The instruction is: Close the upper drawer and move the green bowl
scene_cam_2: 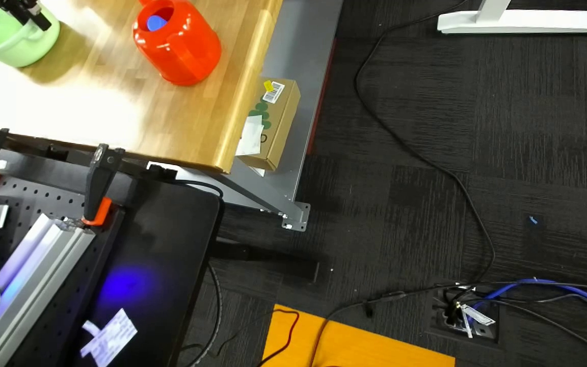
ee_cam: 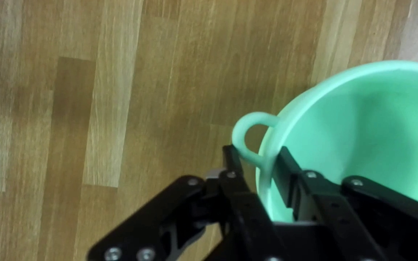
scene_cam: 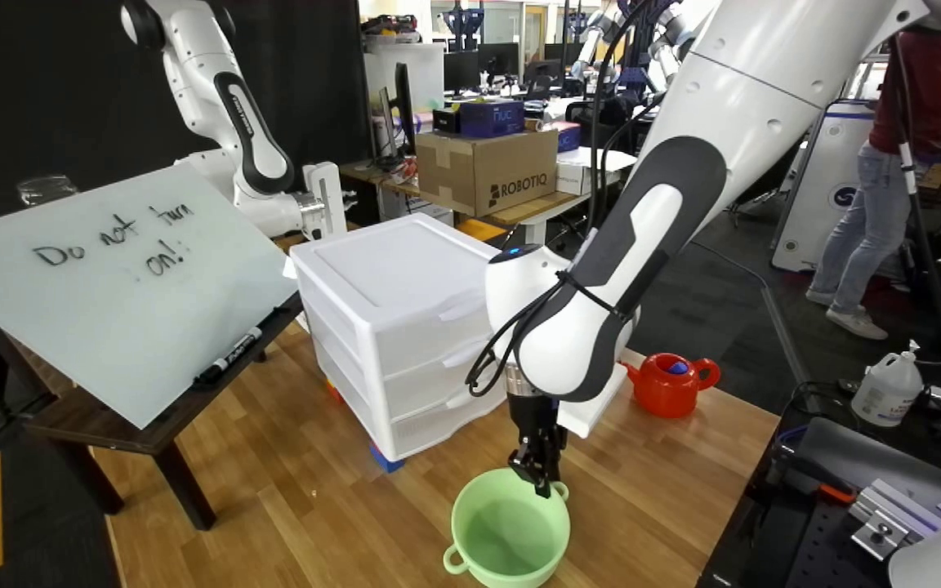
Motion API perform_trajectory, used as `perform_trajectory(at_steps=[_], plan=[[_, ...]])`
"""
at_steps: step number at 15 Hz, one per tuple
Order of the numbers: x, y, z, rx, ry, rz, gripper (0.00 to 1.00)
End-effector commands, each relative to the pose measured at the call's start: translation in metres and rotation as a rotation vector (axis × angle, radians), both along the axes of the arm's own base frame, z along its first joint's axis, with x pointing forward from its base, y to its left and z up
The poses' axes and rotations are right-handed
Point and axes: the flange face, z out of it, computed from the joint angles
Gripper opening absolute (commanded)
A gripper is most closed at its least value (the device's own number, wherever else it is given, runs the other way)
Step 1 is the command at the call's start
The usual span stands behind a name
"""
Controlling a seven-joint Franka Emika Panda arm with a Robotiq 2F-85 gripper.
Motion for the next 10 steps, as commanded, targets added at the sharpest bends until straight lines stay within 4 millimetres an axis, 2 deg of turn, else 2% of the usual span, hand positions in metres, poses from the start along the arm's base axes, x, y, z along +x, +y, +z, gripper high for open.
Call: perform_trajectory(at_steps=[1, 2, 6, 8, 10], plan=[[0.0062, -0.0058, 0.0032, 0.032, 0.029, -0.003, 0.08], [0.0074, -0.0075, 0.0045, 0.036, 0.032, -0.008, 0.11], [0.0094, -0.0103, 0.0087, 0.040, 0.039, -0.021, 0.12], [0.0064, -0.0115, 0.0098, 0.031, 0.043, -0.034, 0.16], [0.0014, -0.0135, 0.0097, 0.026, 0.042, -0.048, 0.16]])
